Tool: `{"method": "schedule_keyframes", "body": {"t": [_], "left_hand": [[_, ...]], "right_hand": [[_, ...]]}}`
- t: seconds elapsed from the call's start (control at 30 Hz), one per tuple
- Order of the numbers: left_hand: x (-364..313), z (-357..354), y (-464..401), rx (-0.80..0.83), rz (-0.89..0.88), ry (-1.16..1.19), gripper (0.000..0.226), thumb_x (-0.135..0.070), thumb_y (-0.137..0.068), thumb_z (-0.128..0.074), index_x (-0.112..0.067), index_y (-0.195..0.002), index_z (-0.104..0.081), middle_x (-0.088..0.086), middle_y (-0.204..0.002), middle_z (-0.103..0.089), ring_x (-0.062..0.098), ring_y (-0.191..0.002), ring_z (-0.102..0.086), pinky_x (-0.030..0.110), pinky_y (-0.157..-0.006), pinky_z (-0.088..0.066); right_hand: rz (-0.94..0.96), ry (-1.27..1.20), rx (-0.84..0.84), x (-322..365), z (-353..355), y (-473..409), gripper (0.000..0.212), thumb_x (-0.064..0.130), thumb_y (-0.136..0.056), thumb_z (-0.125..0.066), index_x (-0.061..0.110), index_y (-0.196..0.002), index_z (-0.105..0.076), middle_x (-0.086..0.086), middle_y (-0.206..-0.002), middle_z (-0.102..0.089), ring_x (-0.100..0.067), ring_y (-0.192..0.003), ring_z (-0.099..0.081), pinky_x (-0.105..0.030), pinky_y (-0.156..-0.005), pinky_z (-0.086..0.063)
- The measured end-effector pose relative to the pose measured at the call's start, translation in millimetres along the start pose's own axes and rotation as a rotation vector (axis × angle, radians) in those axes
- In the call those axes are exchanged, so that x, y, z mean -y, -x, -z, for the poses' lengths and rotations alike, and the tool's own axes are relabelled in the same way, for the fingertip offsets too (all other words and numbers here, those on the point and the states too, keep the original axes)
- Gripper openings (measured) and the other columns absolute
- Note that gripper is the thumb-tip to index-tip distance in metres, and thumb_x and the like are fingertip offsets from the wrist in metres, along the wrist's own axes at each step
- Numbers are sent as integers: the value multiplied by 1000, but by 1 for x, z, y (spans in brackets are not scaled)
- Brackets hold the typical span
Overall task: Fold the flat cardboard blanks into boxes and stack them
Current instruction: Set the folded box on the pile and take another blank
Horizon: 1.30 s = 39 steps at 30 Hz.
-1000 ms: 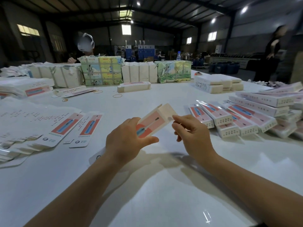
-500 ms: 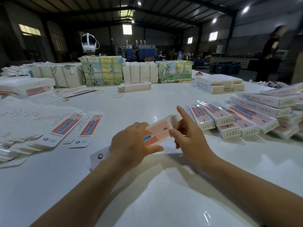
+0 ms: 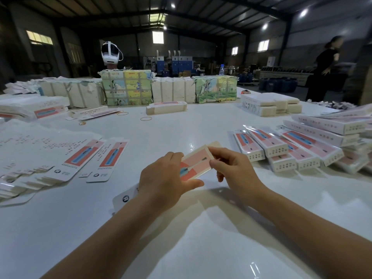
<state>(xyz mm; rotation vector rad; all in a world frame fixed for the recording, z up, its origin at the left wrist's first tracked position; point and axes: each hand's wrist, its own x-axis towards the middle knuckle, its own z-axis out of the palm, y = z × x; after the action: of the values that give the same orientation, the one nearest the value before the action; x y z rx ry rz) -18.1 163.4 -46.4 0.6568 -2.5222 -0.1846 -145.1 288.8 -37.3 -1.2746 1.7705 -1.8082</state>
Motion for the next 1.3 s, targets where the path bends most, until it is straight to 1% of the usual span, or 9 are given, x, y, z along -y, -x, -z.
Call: {"method": "schedule_keyframes", "body": {"t": [0.1, 0.2, 0.3, 0.43, 0.6, 0.7, 0.77, 1.0, 1.3], "left_hand": [[1, 3, 0, 4, -5, 23, 82, -78, -60, -38, -28, -124, -46, -9, -114, -56, 9, -85, -55, 24, -73, -51], [1, 7, 0, -2, -3, 58, 83, -78, -58, -36, -27, -122, -47, -9, -113, -57, 10, -87, -57, 26, -74, -53], [-1, 8, 1, -7, -20, 83, 83, -76, -59, -38, -28, -125, -46, -9, -115, -57, 11, -90, -58, 27, -76, -53], [-4, 7, 1, 23, -34, 64, 85, -76, -63, -42, -25, -131, -43, -8, -121, -55, 12, -96, -57, 24, -78, -49], [-8, 4, 0, 37, -19, 86, 80, -77, -65, -43, -25, -127, -44, -8, -116, -55, 10, -90, -54, 26, -79, -51], [-10, -1, -2, -23, -9, 63, 67, -70, -74, -55, -25, -123, -45, -7, -113, -55, 13, -93, -55, 30, -81, -51], [-10, -4, -2, -41, -13, 56, 64, -67, -75, -57, -24, -121, -46, -7, -112, -55, 14, -94, -55, 31, -81, -51], [-1, -1, -1, -32, -36, 13, 80, -75, -64, -37, -25, -126, -43, -6, -116, -55, 6, -88, -47, 22, -76, -44], [1, -4, 0, -78, -83, 29, 76, -73, -67, -43, -25, -125, -45, -4, -114, -58, 13, -93, -57, 25, -76, -48]], "right_hand": [[86, 228, -82, -2, -1, -1, 33, 8, -89, -60, 30, -114, -62, 1, -100, -55, 2, -70, -50, -14, -68, -43], [159, 461, -243, -4, 3, -3, 76, 24, -82, -73, 28, -144, -31, 3, -126, -34, -2, -99, -41, -12, -86, -39], [-61, 134, -228, -5, 5, -7, 105, 17, -74, -79, 35, -149, -9, 3, -138, -33, -15, -118, -44, -35, -92, -45], [-390, -691, -9, -7, 2, -11, 67, -3, -72, -67, 8, -133, -44, -15, -109, -68, -28, -96, -68, -34, -70, -57], [-60, -125, -46, -6, -1, -1, 16, 8, -93, -55, 8, -106, -63, -8, -92, -71, -19, -87, -69, -23, -77, -55], [194, 547, -77, -8, -9, 5, 26, 18, -101, -42, 8, -120, -56, -3, -96, -67, -8, -79, -61, -7, -65, -42], [224, 659, -50, -9, -10, 6, 34, 24, -102, -37, 9, -129, -50, -3, -106, -64, -14, -88, -60, -12, -72, -41], [-130, -121, -16, 5, -6, 1, 29, 25, -100, -44, 12, -113, -66, -11, -102, -70, -22, -98, -66, -28, -86, -56], [-37, -208, -18, 5, -4, 1, 40, 16, -99, -46, 33, -80, -78, -1, -88, -75, -17, -87, -71, -23, -72, -56]]}}
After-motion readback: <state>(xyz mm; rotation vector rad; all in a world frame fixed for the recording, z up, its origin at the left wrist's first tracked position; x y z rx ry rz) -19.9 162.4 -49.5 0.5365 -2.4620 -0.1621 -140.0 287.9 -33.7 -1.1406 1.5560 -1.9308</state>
